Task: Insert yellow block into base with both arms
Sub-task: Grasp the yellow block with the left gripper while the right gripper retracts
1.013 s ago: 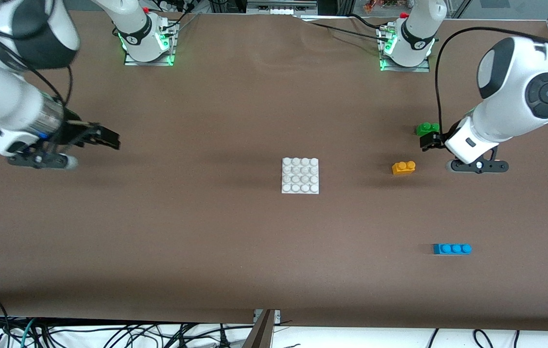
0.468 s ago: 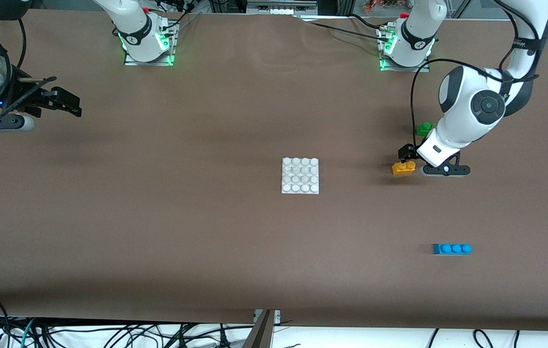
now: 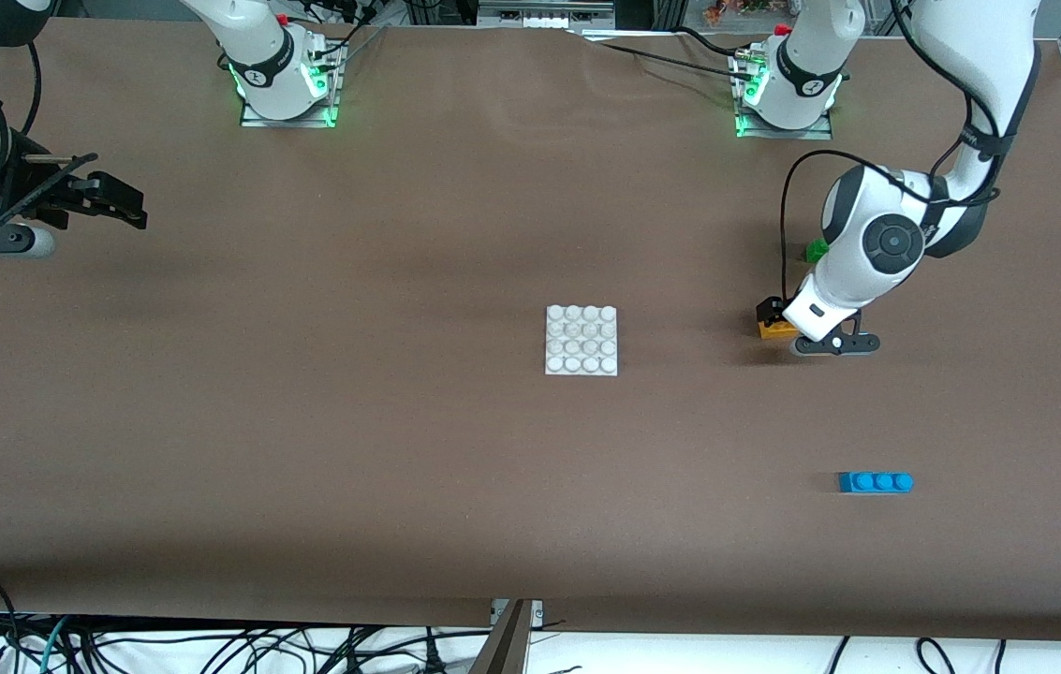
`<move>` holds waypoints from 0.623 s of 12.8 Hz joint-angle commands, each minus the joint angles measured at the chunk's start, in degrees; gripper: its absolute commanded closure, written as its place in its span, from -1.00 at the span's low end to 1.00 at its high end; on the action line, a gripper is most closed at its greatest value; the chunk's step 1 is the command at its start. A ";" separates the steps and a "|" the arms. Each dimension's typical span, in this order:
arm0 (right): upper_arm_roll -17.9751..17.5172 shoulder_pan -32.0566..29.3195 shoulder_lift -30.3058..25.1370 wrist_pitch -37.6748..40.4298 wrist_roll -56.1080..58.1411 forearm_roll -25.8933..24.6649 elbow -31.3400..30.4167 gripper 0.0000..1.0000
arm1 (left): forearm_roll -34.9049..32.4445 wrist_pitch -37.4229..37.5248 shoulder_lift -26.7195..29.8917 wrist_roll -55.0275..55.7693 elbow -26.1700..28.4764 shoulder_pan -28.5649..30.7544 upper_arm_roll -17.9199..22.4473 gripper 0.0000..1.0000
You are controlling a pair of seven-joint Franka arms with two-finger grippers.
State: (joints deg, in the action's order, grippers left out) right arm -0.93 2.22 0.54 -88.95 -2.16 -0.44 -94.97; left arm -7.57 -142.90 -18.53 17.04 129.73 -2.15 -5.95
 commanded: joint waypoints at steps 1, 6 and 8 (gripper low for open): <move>-0.21 -0.64 0.69 0.27 0.49 -0.44 2.51 -1.00 | -1.92 -2.47 -0.45 2.03 1.13 0.22 -0.38 -1.00; 0.66 -0.73 0.78 0.54 0.92 -1.41 5.15 -1.00 | -1.92 -2.92 0.95 2.03 2.46 0.22 -0.64 -0.91; 0.67 -0.55 0.78 0.62 0.66 -1.41 5.15 -1.00 | -1.92 -2.83 1.74 2.03 2.98 0.22 -0.64 -0.57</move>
State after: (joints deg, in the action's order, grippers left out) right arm -0.02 2.10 0.80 -89.08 -2.15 -1.29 -91.06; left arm -7.94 -145.10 -19.32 17.70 130.54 -2.15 -6.19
